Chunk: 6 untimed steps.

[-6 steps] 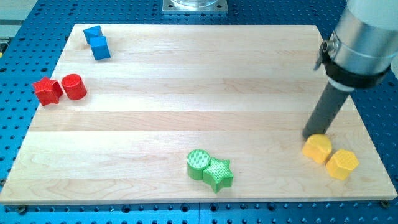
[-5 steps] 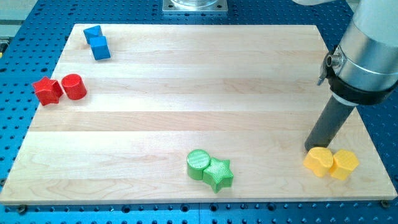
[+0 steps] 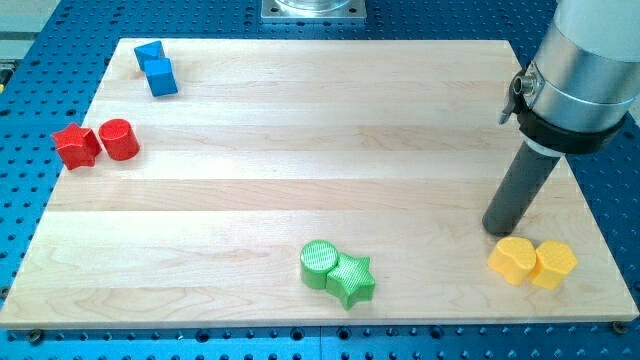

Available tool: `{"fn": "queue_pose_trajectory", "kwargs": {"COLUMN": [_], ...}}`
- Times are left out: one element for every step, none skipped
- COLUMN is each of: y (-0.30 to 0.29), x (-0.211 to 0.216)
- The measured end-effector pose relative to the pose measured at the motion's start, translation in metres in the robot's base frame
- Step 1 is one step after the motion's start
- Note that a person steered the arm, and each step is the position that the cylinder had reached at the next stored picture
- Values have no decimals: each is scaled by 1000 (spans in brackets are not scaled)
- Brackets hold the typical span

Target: Place the red blocks at the center of the board

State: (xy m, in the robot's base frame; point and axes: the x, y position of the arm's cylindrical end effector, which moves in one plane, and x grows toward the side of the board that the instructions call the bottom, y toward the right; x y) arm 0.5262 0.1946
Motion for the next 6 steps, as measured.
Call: {"fn": "queue_pose_trajectory", "kwargs": {"y": [-89,-154,-232,-326,-443,-497], "x": [-1,-1,-1,-4,-30,-55]}}
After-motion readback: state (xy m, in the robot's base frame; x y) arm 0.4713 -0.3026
